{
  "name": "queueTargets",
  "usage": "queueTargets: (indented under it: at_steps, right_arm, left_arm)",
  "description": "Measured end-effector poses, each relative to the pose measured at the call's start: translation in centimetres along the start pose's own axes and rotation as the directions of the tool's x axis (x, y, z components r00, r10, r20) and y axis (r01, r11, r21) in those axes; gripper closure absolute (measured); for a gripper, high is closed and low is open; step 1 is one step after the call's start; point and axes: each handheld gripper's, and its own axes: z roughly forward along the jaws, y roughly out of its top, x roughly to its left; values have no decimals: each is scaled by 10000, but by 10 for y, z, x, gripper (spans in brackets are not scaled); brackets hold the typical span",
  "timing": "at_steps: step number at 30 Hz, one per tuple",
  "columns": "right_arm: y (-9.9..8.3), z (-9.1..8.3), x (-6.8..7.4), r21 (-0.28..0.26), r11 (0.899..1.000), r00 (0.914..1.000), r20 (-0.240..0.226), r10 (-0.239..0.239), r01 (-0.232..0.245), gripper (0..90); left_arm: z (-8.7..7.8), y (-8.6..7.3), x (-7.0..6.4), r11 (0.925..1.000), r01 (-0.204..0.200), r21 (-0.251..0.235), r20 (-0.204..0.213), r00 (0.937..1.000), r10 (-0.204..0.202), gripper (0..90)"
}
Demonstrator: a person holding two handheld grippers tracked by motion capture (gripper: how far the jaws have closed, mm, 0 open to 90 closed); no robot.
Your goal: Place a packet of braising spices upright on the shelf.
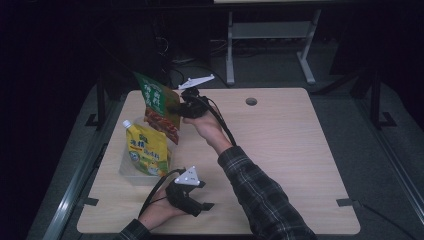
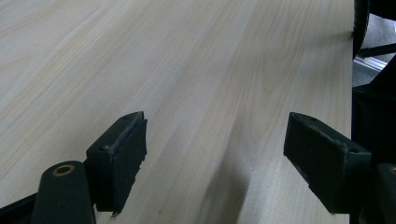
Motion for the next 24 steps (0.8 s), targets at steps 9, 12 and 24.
queueTargets:
  at_steps: [9, 12, 24]
  right_arm:
    - [5, 19, 7, 28, 9999, 9999, -89, -123, 123, 894]
    - [5, 26, 10, 122, 9996, 9997, -67, -241, 242, 894]
    - [-11, 47, 14, 846, 9955, 9990, -42, -435, 437, 889]
  left_arm:
    - [2, 1, 0, 10000, -19, 32, 49, 10000, 19, 206]
    - [3, 0, -2, 9998, 165, -85, 102, 9998, -164, 206]
    - [2, 1, 0, 10000, -52, 37, 41, 10000, 52, 206]
